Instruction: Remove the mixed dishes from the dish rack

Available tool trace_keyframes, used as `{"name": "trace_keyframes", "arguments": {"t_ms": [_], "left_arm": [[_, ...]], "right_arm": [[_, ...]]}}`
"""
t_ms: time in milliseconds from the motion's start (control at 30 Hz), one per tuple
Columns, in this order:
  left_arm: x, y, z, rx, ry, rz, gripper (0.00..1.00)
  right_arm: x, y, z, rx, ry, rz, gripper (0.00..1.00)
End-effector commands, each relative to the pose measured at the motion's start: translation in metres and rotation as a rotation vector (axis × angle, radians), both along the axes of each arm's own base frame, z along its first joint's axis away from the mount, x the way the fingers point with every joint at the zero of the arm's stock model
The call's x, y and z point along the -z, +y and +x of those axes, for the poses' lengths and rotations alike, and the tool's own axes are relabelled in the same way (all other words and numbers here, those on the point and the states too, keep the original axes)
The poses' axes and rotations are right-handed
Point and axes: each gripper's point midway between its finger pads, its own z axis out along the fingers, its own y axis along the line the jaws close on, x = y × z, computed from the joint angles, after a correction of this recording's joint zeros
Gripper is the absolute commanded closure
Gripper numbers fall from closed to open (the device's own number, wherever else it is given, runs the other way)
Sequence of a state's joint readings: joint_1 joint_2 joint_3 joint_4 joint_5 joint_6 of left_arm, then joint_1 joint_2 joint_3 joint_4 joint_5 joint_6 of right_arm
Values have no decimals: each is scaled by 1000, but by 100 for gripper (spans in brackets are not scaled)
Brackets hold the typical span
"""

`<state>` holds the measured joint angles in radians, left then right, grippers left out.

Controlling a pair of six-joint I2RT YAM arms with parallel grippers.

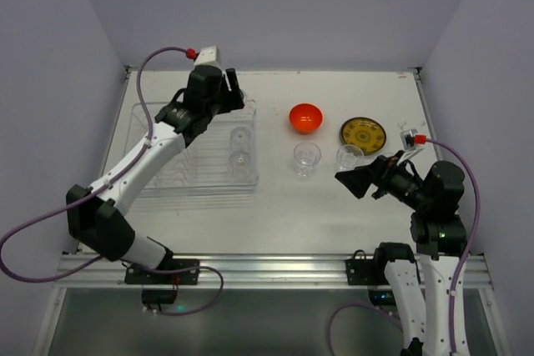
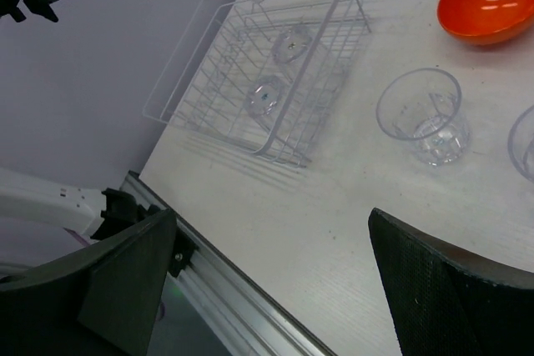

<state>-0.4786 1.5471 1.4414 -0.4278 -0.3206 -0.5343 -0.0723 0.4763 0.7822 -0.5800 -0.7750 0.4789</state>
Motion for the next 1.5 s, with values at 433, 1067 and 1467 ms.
{"name": "trace_keyframes", "arguments": {"t_ms": [433,1067,1467], "left_arm": [[-129,-148,-245,1011,-174,-1083,100],[-84,-180,-255,951,6,-1183,100],[-60,-162,-217,743,-95,-819,0]], "right_arm": [[-73,65,-55,-467,-346,315,3],[-90,85,-50,-558,-439,329,70],[-54,48,-11,-139,-241,114,100]]}}
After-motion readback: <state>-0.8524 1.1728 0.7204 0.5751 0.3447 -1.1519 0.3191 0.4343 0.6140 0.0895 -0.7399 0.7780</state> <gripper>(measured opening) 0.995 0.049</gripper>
